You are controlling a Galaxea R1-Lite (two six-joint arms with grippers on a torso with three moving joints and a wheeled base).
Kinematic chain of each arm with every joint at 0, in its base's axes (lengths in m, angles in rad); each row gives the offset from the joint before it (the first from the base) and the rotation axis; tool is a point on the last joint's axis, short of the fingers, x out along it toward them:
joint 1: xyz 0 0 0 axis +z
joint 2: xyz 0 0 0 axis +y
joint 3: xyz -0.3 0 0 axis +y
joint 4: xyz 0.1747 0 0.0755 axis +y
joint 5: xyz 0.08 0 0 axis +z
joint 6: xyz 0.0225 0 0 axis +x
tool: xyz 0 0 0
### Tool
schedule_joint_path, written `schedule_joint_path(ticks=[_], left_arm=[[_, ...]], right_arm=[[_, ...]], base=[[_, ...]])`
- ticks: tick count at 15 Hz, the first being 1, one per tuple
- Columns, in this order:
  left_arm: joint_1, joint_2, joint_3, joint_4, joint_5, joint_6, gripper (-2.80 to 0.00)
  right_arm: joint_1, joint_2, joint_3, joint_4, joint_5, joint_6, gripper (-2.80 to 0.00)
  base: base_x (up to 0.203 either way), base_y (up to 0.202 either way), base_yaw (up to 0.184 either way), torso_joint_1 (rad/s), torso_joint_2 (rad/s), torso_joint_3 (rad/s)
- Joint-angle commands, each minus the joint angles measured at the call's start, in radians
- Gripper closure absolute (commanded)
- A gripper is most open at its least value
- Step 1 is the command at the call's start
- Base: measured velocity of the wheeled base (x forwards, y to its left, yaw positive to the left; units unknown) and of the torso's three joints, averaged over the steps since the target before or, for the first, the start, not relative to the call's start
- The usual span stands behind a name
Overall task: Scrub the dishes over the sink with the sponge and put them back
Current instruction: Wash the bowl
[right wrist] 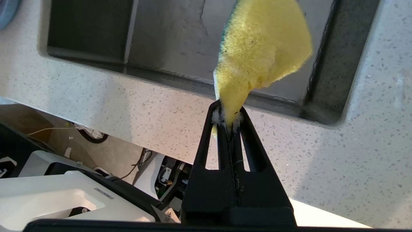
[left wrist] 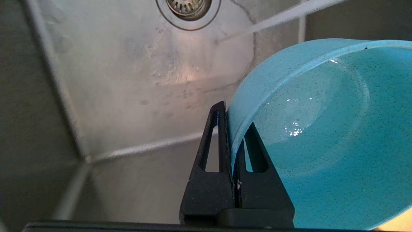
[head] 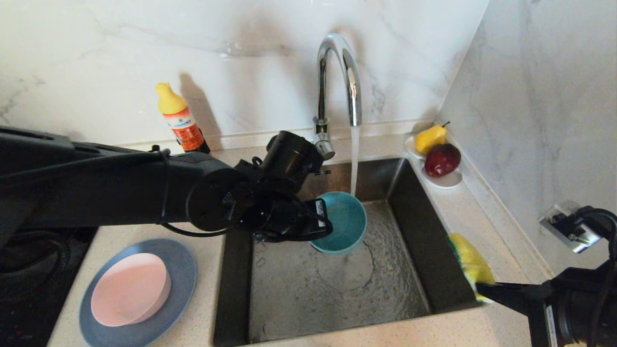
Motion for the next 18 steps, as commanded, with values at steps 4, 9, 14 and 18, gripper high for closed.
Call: schedule_joint_path(ticks=[4,9,14,18], left_arm=[[-0.002,0.169,-0.125,-0.003,0.026,-0.04,0.0],[0.006,0.209,-0.183,-0.003,0.045,-0.052,0.0],[0.016,0.23,-0.247,-0.001,0.062,-0.1,0.0],[0.015,0.252,-0.28,0.002,0.062,-0.121,0.0]], right_arm=[[0.0,-0.005,0.004,0.0,-0.001,-0.001,0.0],[0.0,0.001,0.009,0.0,0.0,-0.001,0.0],[0.0,0.008,0.004,0.0,0.002,0.001,0.0],[0.0,0.008,0.007,-0.002,0.006,0.001,0.0]], base=[[0.0,0.0,0.0,0.0,0.0,0.0],[0.0,0.0,0.0,0.0,0.0,0.0],[0.0,0.0,0.0,0.0,0.0,0.0],[0.0,0.0,0.0,0.0,0.0,0.0]])
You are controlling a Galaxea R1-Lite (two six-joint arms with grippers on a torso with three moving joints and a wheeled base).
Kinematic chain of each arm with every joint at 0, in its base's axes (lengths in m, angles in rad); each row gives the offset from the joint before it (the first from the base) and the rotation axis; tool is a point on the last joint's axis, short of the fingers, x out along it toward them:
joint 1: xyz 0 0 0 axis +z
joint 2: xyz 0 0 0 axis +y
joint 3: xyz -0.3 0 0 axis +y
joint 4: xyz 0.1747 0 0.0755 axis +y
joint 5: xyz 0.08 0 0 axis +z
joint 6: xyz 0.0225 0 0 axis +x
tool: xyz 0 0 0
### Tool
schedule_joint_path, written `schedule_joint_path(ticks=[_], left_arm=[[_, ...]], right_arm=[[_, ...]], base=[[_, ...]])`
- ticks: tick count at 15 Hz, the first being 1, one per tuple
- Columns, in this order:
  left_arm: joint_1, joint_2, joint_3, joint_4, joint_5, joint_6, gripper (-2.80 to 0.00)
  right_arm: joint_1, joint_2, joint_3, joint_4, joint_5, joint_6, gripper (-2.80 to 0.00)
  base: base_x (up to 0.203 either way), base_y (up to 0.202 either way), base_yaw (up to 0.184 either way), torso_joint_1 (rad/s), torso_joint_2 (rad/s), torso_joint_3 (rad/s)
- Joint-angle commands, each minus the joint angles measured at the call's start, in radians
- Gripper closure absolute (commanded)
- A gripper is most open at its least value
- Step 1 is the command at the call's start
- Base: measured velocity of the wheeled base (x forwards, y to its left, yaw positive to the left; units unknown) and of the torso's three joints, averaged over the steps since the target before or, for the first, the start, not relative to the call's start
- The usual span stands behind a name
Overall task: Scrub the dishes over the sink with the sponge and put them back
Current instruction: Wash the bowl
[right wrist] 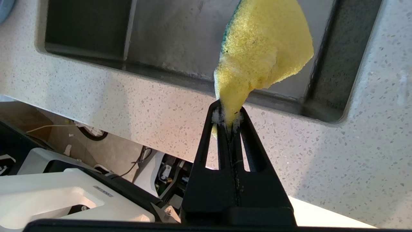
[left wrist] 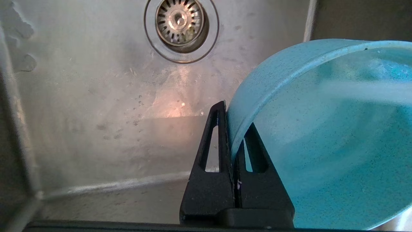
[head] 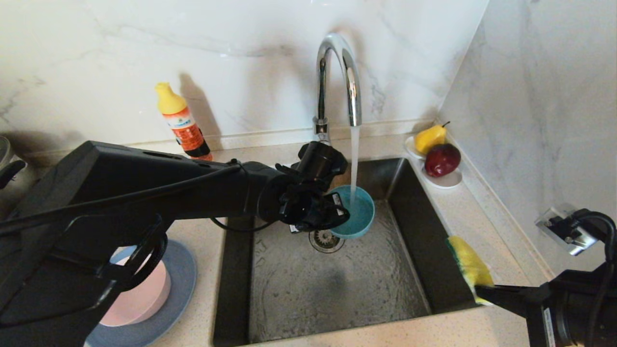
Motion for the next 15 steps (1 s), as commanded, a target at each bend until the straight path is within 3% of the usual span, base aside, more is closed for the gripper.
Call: schedule_joint_path(ticks=[1,13,15], left_arm=[[0.0,0.011,-0.014,0.007,0.0,-0.012,0.0],[0.002,-0.032,0.013,0.05,0.007,-0.038,0.0],[0.011,-0.069,0.046,0.072,0.063,-0.036,0.0]], right_arm=[[0.0,0.002,0.002,0.0,0.0,0.002,0.0],[0.0,0.001,-0.001,0.0,0.004,0.002,0.0],[0.0,0.003,0.004,-0.003,0.006,0.002,0.0]], base=[[0.0,0.0,0.0,0.0,0.0,0.0],[0.0,0.0,0.0,0.0,0.0,0.0],[0.0,0.0,0.0,0.0,0.0,0.0]])
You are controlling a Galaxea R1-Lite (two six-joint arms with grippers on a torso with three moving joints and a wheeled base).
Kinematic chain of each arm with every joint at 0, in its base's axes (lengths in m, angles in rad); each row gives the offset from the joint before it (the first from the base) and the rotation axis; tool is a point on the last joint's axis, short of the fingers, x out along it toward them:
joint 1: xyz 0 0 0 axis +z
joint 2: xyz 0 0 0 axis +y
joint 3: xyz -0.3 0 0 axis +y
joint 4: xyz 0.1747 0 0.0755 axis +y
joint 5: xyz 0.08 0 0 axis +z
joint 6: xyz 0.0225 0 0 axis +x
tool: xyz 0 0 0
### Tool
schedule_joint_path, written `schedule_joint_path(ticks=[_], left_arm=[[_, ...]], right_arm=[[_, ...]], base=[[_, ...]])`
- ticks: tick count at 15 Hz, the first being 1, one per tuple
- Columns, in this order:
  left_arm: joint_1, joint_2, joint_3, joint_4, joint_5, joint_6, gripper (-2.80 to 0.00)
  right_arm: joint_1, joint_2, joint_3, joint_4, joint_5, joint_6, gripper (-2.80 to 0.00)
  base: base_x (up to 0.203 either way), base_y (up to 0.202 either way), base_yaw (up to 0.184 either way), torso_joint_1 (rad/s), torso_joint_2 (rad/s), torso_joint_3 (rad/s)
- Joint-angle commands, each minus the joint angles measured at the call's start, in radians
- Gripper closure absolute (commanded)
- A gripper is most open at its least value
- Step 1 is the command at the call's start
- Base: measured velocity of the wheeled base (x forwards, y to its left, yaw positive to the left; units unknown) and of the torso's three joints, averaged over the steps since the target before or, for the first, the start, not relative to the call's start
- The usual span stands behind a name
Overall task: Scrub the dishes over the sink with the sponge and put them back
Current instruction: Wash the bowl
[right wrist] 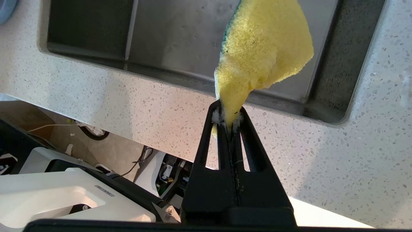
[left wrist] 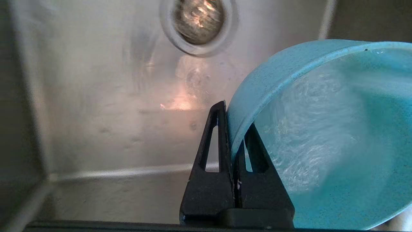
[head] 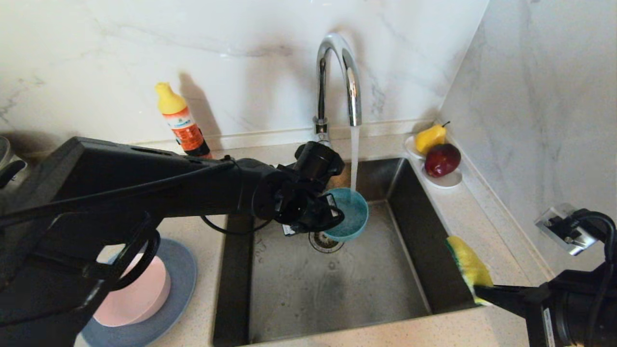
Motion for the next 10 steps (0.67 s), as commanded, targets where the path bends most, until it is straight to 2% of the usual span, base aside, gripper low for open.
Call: schedule_joint_path(ticks=[1,3,5,8,10], left_arm=[[0.011,-0.073,0.061,0.009,0.073,0.004,0.0],[0.031,-0.171,0.13,0.002,0.131,0.025,0.0],[0.056,-0.28,0.197,-0.035,0.144,0.06,0.0],[0.09,-0.404,0.355,-0.188,0.158,0.197,0.0],[0.101,-0.464,0.469,-0.346,0.162,0.277,0.0]], right_arm=[[0.0,-0.002,0.005,0.002,0.001,0.002,0.0],[0.0,-0.009,0.013,0.001,0.001,0.003,0.0],[0.002,-0.008,0.022,0.001,0.002,0.003,0.0],[0.005,0.008,0.034,-0.004,0.008,0.004,0.0],[0.007,0.012,0.039,-0.004,0.025,0.006,0.0]], base=[[0.0,0.0,0.0,0.0,0.0,0.0],[0.0,0.0,0.0,0.0,0.0,0.0],[0.0,0.0,0.0,0.0,0.0,0.0],[0.0,0.0,0.0,0.0,0.0,0.0],[0.0,0.0,0.0,0.0,0.0,0.0]])
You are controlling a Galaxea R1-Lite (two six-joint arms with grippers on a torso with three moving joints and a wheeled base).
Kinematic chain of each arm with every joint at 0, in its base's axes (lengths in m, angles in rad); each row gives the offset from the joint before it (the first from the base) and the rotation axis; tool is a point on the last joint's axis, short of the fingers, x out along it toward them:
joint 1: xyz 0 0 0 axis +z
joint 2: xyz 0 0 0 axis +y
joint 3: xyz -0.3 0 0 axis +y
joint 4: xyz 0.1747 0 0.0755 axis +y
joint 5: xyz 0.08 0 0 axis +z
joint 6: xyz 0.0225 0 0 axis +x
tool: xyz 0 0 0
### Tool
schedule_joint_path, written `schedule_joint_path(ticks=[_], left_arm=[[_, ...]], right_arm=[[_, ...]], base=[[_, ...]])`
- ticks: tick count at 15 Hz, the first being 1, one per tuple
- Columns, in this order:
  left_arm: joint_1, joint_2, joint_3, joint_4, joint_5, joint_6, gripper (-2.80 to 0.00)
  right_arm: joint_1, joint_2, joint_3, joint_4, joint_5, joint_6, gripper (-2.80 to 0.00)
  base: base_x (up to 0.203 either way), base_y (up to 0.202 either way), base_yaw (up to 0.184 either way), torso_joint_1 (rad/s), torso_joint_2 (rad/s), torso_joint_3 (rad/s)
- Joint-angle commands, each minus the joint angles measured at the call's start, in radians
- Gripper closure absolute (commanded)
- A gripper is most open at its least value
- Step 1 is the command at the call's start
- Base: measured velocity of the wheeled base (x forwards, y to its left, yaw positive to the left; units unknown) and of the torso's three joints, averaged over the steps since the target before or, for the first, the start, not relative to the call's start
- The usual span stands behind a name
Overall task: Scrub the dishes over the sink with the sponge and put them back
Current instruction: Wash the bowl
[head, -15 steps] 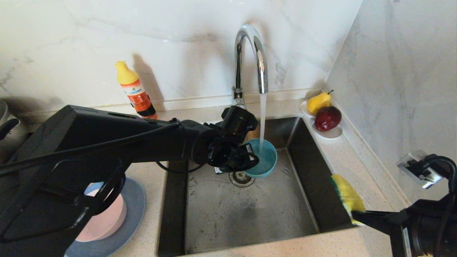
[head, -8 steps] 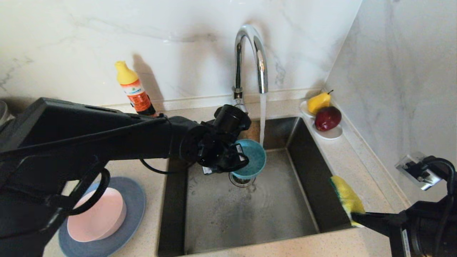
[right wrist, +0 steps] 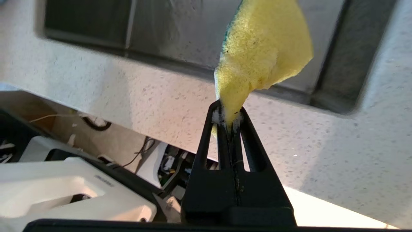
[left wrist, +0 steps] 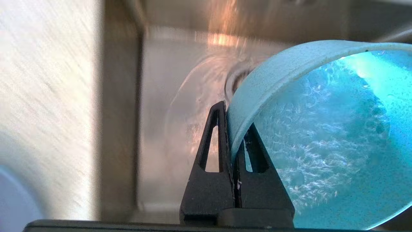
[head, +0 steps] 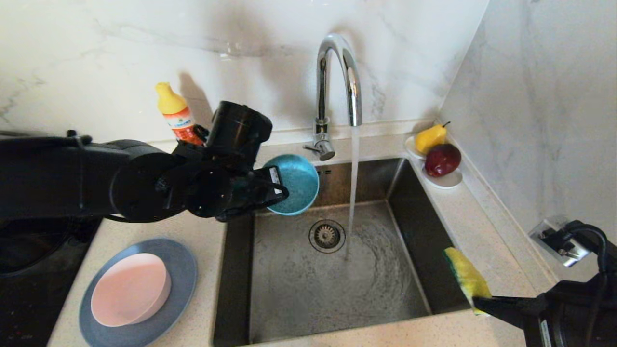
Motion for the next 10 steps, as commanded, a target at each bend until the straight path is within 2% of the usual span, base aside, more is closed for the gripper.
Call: schedule_joint_path(ticks=[1,3,6,8,10], left_arm=[[0.011,-0.114,0.137,-0.175,0.004,0.074,0.0],[0.012,-0.161,0.242,-0.384,0.002,0.149,0.0],[0.017,-0.199,0.355,-0.603,-0.004,0.234,0.0],[0.017,-0.21,0.427,-0.741,-0.014,0.25,0.0],[0.017,-0.222,0.512,-0.851,-0.058,0.255,0.0]], right_arm=[[0.001,0.013,0.006,0.001,0.003,0.002,0.0],[0.001,0.01,0.017,0.001,0.006,0.002,0.0],[0.001,0.007,0.026,-0.001,0.006,0.002,0.0],[0.001,0.012,0.029,0.0,0.007,0.002,0.0],[0.001,0.023,0.034,-0.001,0.01,0.003,0.0]], base=[[0.0,0.0,0.0,0.0,0.0,0.0],[0.0,0.0,0.0,0.0,0.0,0.0],[0.0,0.0,0.0,0.0,0.0,0.0],[0.0,0.0,0.0,0.0,0.0,0.0],[0.0,0.0,0.0,0.0,0.0,0.0]])
